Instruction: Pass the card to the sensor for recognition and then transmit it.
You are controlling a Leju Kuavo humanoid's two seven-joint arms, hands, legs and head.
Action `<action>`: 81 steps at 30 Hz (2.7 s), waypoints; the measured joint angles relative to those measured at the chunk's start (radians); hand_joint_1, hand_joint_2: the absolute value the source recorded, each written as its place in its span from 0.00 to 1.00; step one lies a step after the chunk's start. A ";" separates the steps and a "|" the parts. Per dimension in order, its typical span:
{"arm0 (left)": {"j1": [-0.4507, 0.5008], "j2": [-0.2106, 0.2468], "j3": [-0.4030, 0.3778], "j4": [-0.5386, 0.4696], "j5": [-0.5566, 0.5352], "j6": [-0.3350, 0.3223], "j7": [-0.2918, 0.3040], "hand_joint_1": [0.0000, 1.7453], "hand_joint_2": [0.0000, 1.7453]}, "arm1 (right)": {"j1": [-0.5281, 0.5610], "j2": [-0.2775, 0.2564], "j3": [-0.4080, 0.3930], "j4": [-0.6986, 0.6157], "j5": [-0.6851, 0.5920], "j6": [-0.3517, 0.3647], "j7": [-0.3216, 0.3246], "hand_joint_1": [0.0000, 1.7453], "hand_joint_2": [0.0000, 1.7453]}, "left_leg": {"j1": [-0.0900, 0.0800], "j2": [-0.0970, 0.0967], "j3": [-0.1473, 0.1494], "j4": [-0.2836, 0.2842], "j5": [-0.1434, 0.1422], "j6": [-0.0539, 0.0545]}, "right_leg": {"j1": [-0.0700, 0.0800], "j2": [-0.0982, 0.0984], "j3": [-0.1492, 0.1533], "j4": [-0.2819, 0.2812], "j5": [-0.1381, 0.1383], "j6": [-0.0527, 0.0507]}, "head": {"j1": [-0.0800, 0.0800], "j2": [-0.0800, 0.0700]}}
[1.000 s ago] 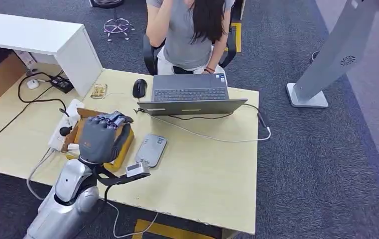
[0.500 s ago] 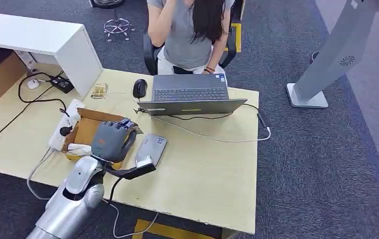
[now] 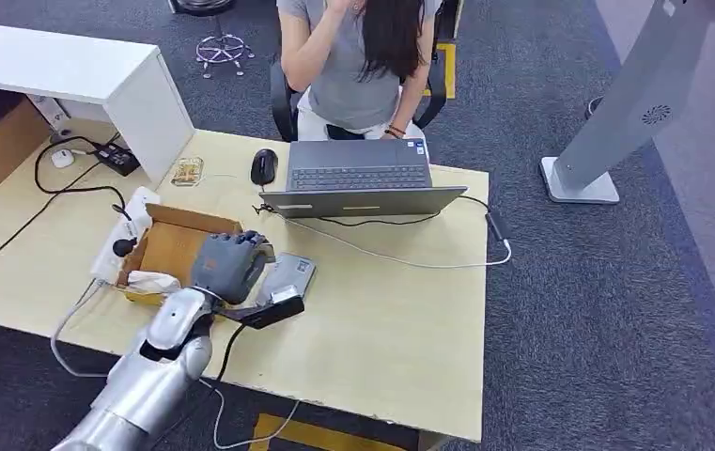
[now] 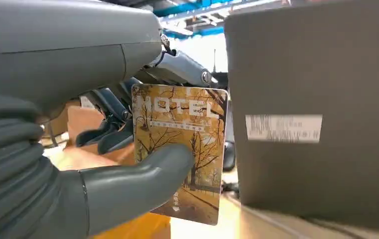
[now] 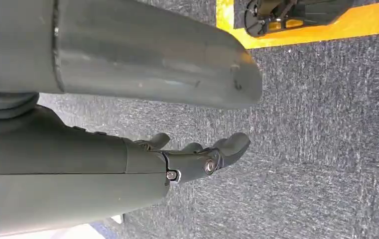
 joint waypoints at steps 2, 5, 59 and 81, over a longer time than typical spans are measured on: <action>-0.021 -0.011 -0.006 0.042 -0.003 -0.010 0.009 1.00 1.00 | -0.002 0.000 0.005 0.000 0.001 0.001 0.003 0.00 0.00 | 0.000 0.000 0.000 0.000 0.000 0.000 | 0.000 0.000 0.000 0.000 0.000 0.000 | 0.000 0.000; -0.047 -0.022 -0.013 0.096 -0.009 -0.017 0.017 1.00 1.00 | -0.003 0.000 0.010 0.000 0.001 0.001 0.006 0.00 0.00 | 0.000 0.000 0.000 0.000 0.000 0.000 | 0.000 0.000 0.000 0.000 0.000 0.000 | 0.000 0.000; 0.046 0.022 -0.037 -0.411 0.008 0.352 -0.011 1.00 1.00 | 0.000 0.005 0.037 0.000 -0.031 -0.011 -0.024 0.00 0.00 | 0.000 -0.001 0.000 -0.001 0.002 0.000 | 0.000 -0.002 0.000 0.000 0.000 0.000 | 0.000 0.000; -0.589 -0.027 0.033 0.480 -0.224 0.213 0.182 1.00 1.00 | -0.050 0.005 0.123 0.000 -0.001 0.025 0.037 0.00 0.00 | -0.001 0.000 -0.001 -0.001 0.006 -0.001 | 0.000 -0.001 -0.002 0.002 0.006 -0.003 | 0.000 0.000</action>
